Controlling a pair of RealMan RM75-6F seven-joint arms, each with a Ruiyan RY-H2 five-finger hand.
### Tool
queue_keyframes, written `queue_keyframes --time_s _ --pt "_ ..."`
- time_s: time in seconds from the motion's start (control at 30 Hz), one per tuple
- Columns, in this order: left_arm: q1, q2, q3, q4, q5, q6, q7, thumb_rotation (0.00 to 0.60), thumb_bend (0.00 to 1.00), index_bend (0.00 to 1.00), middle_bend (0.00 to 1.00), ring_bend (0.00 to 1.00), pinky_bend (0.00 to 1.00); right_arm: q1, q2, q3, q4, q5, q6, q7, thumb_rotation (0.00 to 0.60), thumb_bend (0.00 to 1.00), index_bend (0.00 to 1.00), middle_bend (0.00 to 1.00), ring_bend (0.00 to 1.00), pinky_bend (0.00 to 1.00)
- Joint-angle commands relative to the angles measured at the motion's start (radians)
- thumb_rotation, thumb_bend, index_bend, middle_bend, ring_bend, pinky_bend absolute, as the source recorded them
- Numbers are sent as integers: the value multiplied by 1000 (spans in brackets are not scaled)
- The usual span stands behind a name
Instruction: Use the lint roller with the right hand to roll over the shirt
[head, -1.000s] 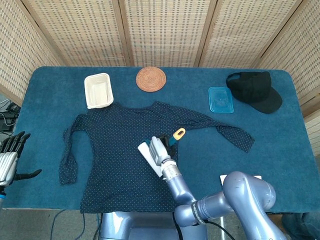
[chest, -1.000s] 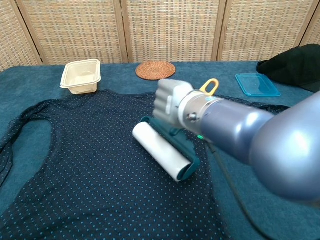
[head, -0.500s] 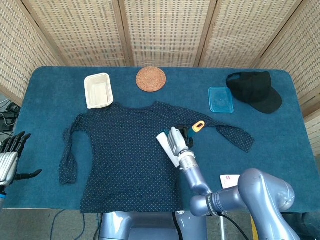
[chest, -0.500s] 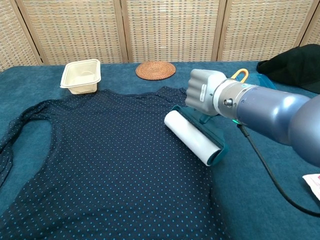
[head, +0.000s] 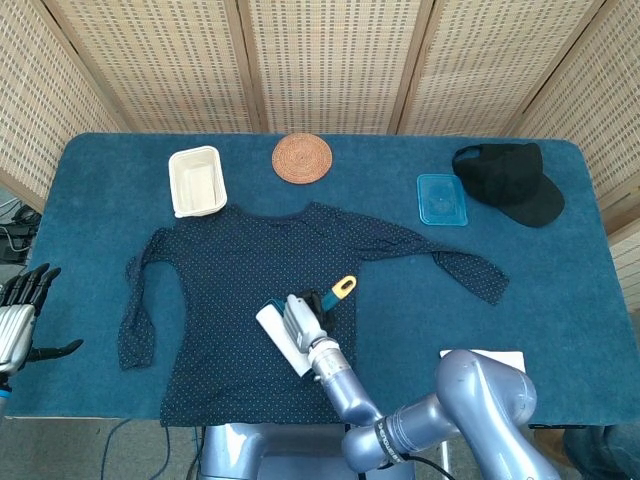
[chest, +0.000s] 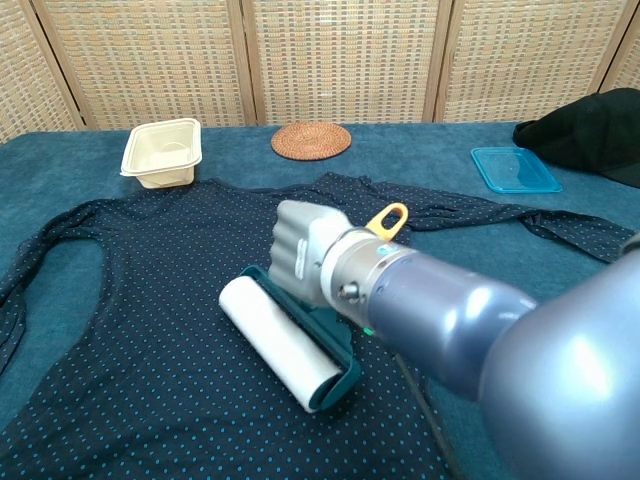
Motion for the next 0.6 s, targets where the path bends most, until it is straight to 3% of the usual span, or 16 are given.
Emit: queue_keyframes --time_s 0.03,0.27,0.6 --pt "0 -1 1 1 0 -1 1 600 0 0 0 0 0 5 -17 6 5 1 12 -9 600 685 722 1000 1000 1000" --pt "-1 -3 0 2 -4 -2 6 600 0 0 0 0 0 -11 -23 -7 17 -7 22 -4 600 683 721 1000 1000 1000" --pt "-5 -9 0 1 -10 -8 21 600 0 0 0 0 0 -87 113 -62 23 -20 27 61 600 683 718 1000 1000 1000"
